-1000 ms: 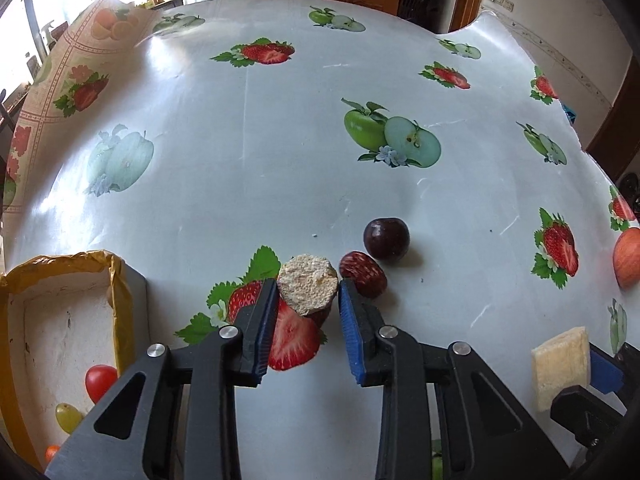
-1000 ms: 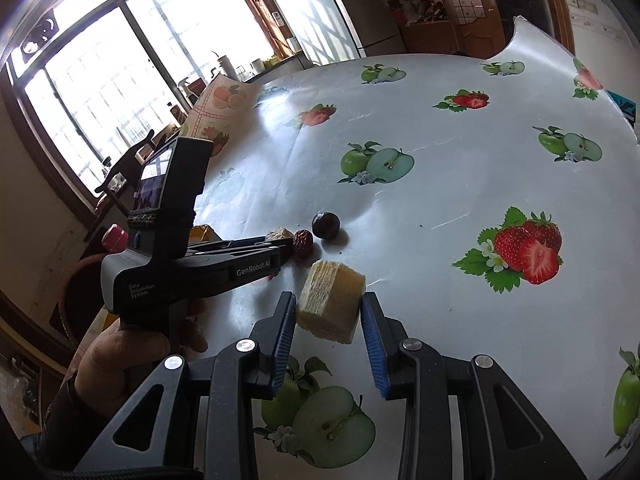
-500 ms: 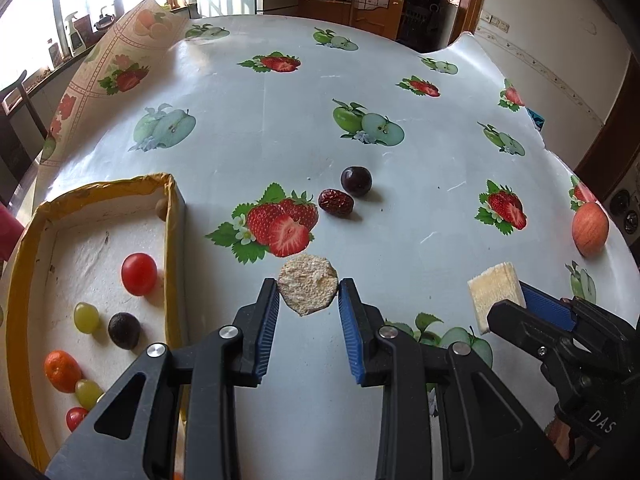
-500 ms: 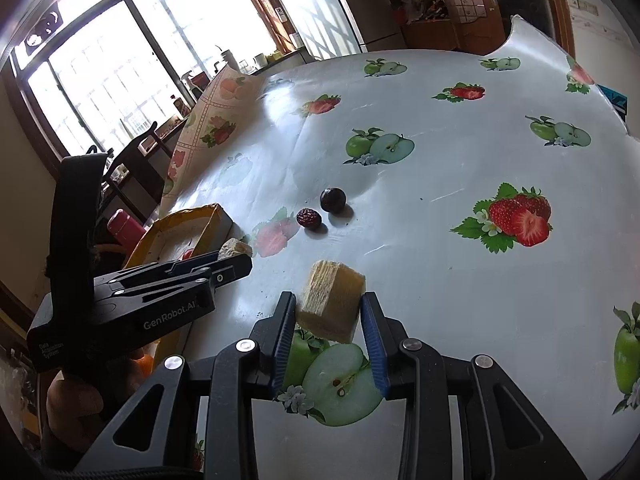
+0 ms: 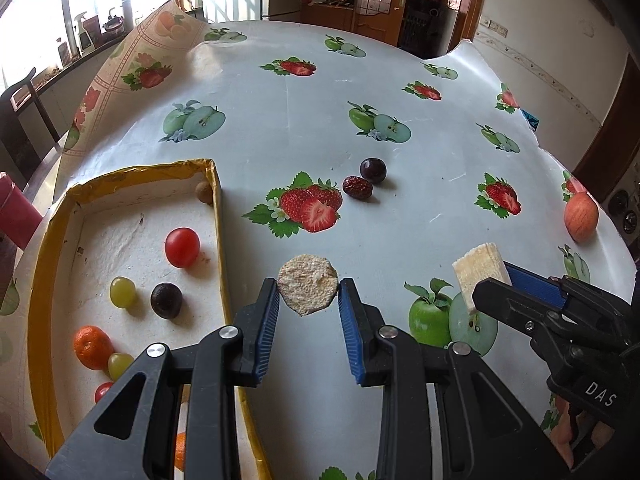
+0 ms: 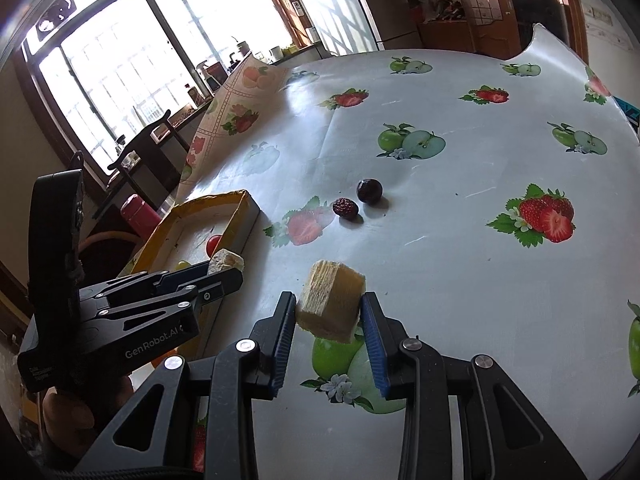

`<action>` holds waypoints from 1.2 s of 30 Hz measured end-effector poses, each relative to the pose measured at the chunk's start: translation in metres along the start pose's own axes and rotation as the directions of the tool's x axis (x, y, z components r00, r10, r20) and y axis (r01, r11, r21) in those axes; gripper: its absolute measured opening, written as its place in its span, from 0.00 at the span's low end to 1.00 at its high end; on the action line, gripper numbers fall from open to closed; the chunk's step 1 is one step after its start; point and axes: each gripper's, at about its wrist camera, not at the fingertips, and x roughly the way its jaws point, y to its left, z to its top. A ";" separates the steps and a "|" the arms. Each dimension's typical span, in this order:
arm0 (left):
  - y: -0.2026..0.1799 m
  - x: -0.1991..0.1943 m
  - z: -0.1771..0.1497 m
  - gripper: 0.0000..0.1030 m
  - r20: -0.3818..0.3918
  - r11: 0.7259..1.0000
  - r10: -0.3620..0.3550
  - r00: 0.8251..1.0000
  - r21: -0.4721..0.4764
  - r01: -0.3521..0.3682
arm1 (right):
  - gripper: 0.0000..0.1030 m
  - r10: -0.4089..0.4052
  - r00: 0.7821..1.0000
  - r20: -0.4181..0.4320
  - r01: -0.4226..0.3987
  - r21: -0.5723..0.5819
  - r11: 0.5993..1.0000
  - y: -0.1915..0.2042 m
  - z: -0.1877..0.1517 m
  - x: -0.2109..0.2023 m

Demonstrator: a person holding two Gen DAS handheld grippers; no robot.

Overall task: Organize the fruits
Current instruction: 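Carry the pale cube and round biscuit over the tray with both tools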

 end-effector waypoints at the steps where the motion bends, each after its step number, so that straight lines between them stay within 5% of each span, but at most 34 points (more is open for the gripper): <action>1: 0.003 -0.002 -0.001 0.27 0.003 1.000 0.001 1.000 -0.002 -0.001 | 0.33 0.001 1.000 -0.001 -0.001 -0.005 1.000 0.003 0.000 0.000; 36: 0.116 -0.014 -0.014 0.27 0.000 0.991 0.049 0.999 -0.128 -0.048 | 0.33 0.086 0.992 -0.097 -0.101 -0.165 0.981 0.123 0.021 0.071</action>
